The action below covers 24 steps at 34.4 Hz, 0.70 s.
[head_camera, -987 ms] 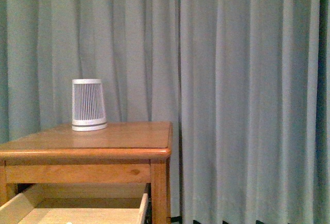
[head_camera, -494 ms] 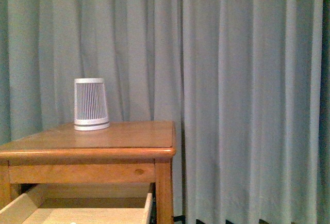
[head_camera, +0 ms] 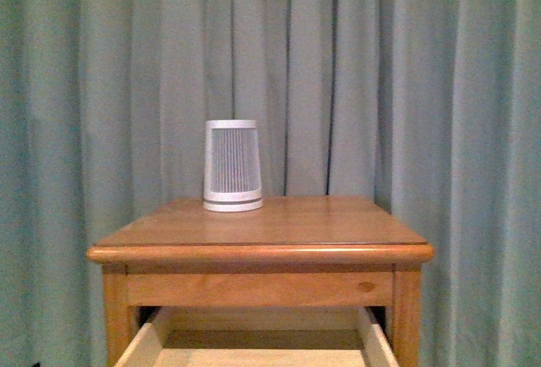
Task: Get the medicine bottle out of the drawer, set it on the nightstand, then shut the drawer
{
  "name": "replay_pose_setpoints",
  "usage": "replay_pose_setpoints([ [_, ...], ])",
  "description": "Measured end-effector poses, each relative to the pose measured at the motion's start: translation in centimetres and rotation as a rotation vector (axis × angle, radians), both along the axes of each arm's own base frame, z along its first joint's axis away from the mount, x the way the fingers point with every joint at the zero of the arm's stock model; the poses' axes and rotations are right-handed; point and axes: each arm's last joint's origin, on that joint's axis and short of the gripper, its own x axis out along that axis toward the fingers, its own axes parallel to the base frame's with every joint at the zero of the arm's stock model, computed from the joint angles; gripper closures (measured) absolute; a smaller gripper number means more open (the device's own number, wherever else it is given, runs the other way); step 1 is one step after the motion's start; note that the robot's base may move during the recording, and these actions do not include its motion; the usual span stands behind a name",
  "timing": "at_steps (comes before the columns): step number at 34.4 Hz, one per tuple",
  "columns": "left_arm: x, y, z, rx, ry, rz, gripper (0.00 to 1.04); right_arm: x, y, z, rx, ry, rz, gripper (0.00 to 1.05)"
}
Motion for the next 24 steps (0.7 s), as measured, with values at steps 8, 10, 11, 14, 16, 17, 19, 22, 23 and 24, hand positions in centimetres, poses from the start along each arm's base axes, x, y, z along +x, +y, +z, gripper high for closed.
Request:
replay_pose_setpoints([
  [8, 0.0, 0.0, 0.0, 0.0, 0.001, 0.0, 0.07, 0.0, 0.0, 0.0, 0.0, 0.002, 0.002, 0.07],
  [10, 0.0, 0.0, 0.0, 0.0, 0.001, -0.001, 0.07, 0.0, 0.0, 0.0, 0.0, 0.002, 0.002, 0.07],
  [11, 0.0, 0.0, 0.0, 0.0, 0.001, -0.001, 0.07, 0.0, 0.0, 0.0, 0.0, 0.002, 0.002, 0.07],
  [14, 0.0, 0.0, 0.0, 0.0, 0.001, -0.001, 0.07, 0.0, 0.0, 0.0, 0.0, 0.002, 0.001, 0.07],
  [16, 0.0, 0.0, 0.0, 0.0, 0.001, -0.002, 0.07, 0.1, 0.0, -0.1, 0.02, 0.01, -0.05, 0.07],
  [17, 0.0, 0.0, 0.0, 0.0, 0.001, -0.003, 0.07, 0.3, 0.1, -0.1, 0.052, 0.022, -0.117, 0.07],
  [19, 0.0, 0.0, 0.0, 0.0, 0.001, -0.003, 0.07, 1.0, 0.5, 0.0, 0.086, 0.046, -0.175, 0.07],
  [22, 0.0, 0.0, 0.0, 0.0, 0.001, -0.003, 0.07, 2.3, 1.2, 1.2, 0.098, 0.051, -0.151, 0.07],
  [23, 0.0, 0.0, 0.0, 0.0, 0.001, -0.003, 0.07, 2.8, 1.5, 1.9, 0.1, 0.045, -0.137, 0.07],
  [24, 0.0, 0.0, 0.0, 0.0, 0.001, -0.003, 0.07, 3.2, 1.7, 2.4, 0.101, 0.041, -0.128, 0.07],
])
